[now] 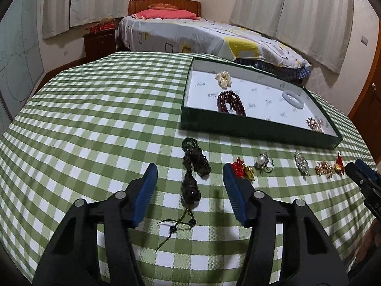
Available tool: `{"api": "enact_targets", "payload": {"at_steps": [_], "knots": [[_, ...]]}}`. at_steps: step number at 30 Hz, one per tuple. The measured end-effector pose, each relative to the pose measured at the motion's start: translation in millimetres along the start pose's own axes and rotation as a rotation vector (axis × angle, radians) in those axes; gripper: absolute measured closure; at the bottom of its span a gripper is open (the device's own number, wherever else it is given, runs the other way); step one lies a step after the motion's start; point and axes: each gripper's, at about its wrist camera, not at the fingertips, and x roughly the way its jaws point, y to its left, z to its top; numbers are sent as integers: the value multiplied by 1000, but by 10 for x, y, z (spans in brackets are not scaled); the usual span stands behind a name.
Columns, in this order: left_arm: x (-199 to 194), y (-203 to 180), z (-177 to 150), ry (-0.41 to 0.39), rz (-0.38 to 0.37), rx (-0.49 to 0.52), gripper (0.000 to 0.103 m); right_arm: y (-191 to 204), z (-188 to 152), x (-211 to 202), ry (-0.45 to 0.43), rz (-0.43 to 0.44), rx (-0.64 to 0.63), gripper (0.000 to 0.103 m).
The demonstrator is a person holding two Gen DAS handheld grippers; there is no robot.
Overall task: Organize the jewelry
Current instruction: 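Move both tools back toward the remaining jewelry on the table, then grasp the black beaded pendant with the left tool while the right tool grasps the gold chain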
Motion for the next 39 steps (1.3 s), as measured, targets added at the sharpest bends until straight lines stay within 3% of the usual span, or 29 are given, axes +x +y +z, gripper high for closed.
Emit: {"api": "enact_targets", "payload": {"at_steps": [5, 12, 25, 39], "knots": [[86, -24, -42, 32, -9, 9, 62, 34, -12, 20, 7, 9, -5, 46], [131, 2, -78, 56, -30, -5, 86, 61, -25, 39, 17, 17, -13, 47], [101, 30, -71, 50, -46, -24, 87, 42, 26, 207, 76, 3, -15, 48], [88, 35, -82, 50, -39, -22, 87, 73, 86, 550, 215, 14, -43, 47]]}}
